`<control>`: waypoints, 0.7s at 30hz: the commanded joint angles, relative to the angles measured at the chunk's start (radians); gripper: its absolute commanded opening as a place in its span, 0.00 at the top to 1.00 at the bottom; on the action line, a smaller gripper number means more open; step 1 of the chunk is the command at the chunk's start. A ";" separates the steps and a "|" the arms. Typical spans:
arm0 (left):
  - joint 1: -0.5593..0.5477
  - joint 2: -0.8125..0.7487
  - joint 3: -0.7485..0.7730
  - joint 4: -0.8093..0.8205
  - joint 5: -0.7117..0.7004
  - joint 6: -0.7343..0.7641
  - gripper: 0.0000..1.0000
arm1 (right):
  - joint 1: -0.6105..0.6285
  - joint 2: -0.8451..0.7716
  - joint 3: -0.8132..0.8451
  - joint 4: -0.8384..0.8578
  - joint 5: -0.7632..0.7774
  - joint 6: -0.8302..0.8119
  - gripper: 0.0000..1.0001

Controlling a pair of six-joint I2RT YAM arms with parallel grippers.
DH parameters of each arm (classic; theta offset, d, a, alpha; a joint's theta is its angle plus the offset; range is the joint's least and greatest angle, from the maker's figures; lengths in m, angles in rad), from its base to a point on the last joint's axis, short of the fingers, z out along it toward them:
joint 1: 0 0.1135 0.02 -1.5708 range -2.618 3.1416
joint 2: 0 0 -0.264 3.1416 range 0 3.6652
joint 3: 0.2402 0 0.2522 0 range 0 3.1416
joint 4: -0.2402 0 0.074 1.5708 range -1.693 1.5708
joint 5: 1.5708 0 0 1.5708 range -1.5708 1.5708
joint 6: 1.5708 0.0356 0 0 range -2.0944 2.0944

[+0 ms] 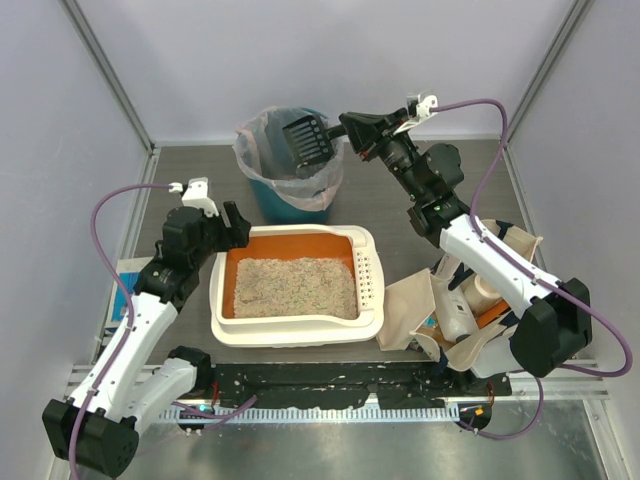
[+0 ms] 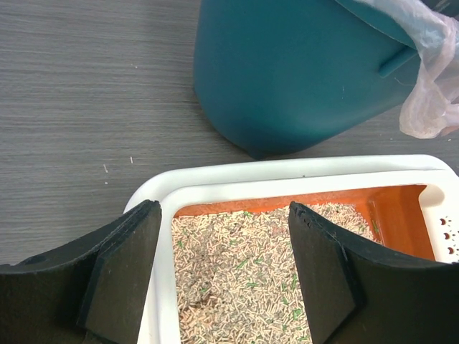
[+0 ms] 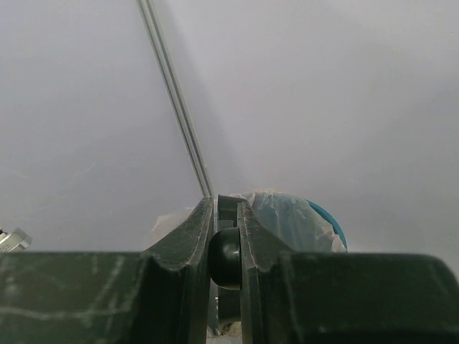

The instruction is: Clean the litter box

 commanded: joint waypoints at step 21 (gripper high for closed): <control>0.004 0.002 0.046 0.004 0.008 -0.009 0.24 | 0.252 -0.086 0.013 -0.026 -0.025 -0.612 0.99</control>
